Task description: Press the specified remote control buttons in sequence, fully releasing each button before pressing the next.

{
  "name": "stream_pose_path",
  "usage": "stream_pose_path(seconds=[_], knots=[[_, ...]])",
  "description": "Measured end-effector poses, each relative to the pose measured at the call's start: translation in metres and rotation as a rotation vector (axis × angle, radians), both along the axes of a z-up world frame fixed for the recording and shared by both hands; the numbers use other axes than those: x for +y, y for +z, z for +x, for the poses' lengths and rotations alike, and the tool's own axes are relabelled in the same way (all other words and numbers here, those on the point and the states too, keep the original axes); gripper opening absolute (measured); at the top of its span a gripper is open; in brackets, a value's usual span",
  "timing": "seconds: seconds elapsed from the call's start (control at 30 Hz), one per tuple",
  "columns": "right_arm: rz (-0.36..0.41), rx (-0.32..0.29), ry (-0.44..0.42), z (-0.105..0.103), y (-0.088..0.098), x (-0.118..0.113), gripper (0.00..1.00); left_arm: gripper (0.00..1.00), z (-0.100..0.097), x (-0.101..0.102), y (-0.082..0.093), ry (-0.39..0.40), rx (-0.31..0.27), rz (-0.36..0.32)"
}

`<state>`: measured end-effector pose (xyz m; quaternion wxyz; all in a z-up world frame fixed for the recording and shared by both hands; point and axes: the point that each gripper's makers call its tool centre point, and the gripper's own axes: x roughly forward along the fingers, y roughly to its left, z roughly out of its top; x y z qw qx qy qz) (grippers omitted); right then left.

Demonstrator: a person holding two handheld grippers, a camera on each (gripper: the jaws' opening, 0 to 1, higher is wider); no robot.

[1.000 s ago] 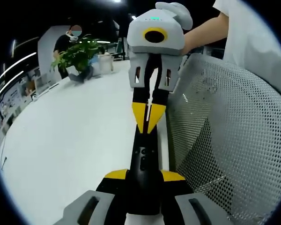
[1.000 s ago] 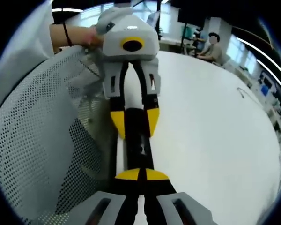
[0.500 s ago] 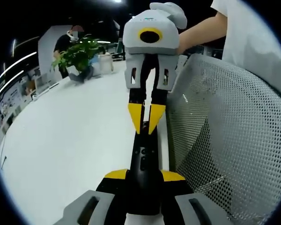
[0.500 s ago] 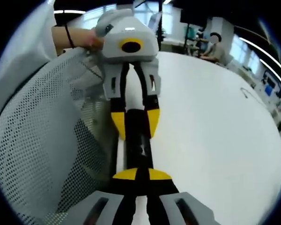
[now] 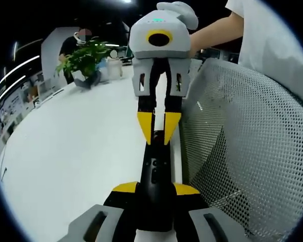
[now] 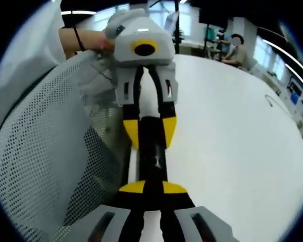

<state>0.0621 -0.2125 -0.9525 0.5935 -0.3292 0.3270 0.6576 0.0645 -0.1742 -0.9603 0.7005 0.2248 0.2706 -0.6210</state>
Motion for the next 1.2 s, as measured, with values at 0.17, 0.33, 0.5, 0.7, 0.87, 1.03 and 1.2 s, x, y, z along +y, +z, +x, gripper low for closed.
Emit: stream_pose_path(seconds=[0.17, 0.33, 0.5, 0.7, 0.87, 1.03, 1.2], knots=[[-0.057, 0.028, -0.053, 0.0025, -0.0004, 0.0019, 0.07, 0.24, 0.0000, 0.0008, -0.0001, -0.002, 0.001, 0.000], [-0.174, -0.010, 0.011, 0.0015, -0.0021, 0.0017, 0.07, 0.24, 0.0006, 0.0008, 0.0003, 0.006, 0.012, -0.015], [-0.229, -0.006, 0.036, 0.0027, -0.0033, 0.0022, 0.07, 0.24, 0.0008, 0.0004, 0.0005, 0.004, 0.011, -0.016], [-0.232, -0.014, 0.054, 0.0031, -0.0035, -0.0015, 0.07, 0.24, 0.0019, -0.0007, 0.0008, 0.013, 0.028, -0.030], [-0.099, -0.022, 0.034, 0.0031, -0.0008, -0.0012, 0.07, 0.24, 0.0017, -0.0014, 0.0011, 0.016, 0.029, -0.030], [-0.010, -0.005, -0.050, 0.0025, -0.0005, -0.0030, 0.07, 0.24, 0.0019, -0.0018, 0.0009, 0.018, 0.028, -0.030], [-0.029, -0.037, -0.010, 0.0013, -0.0004, 0.0022, 0.08, 0.24, 0.0016, -0.0024, 0.0005, 0.016, 0.027, -0.028]])
